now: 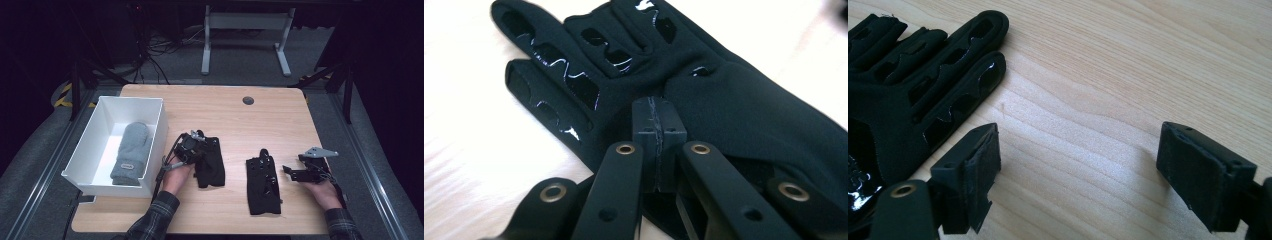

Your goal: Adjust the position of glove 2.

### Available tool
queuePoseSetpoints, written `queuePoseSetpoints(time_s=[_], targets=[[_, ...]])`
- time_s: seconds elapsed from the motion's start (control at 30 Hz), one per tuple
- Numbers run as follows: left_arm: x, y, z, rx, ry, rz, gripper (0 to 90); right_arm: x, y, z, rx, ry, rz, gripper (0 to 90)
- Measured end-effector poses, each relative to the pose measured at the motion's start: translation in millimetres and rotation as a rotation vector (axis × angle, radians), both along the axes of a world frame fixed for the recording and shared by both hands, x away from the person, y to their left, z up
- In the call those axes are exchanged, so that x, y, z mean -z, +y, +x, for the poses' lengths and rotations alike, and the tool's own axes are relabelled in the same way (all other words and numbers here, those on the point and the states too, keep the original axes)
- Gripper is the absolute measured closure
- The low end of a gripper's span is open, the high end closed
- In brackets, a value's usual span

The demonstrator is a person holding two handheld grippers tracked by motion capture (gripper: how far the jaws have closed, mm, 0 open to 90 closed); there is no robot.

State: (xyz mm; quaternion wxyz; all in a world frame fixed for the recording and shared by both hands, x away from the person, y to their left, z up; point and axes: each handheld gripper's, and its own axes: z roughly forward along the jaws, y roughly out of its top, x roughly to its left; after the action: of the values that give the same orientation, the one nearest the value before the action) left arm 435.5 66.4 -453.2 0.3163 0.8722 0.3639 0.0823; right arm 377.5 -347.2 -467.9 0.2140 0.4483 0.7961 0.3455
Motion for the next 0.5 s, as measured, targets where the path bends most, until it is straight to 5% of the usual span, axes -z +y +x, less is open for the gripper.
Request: queuePoseSetpoints(time_s=[0.5], targets=[[2.5,-36.3,-37.9,0.205,0.024,-0.047,90.0,0.0,0.2,-0.5,0.001,0.001,0.0,18.2]])
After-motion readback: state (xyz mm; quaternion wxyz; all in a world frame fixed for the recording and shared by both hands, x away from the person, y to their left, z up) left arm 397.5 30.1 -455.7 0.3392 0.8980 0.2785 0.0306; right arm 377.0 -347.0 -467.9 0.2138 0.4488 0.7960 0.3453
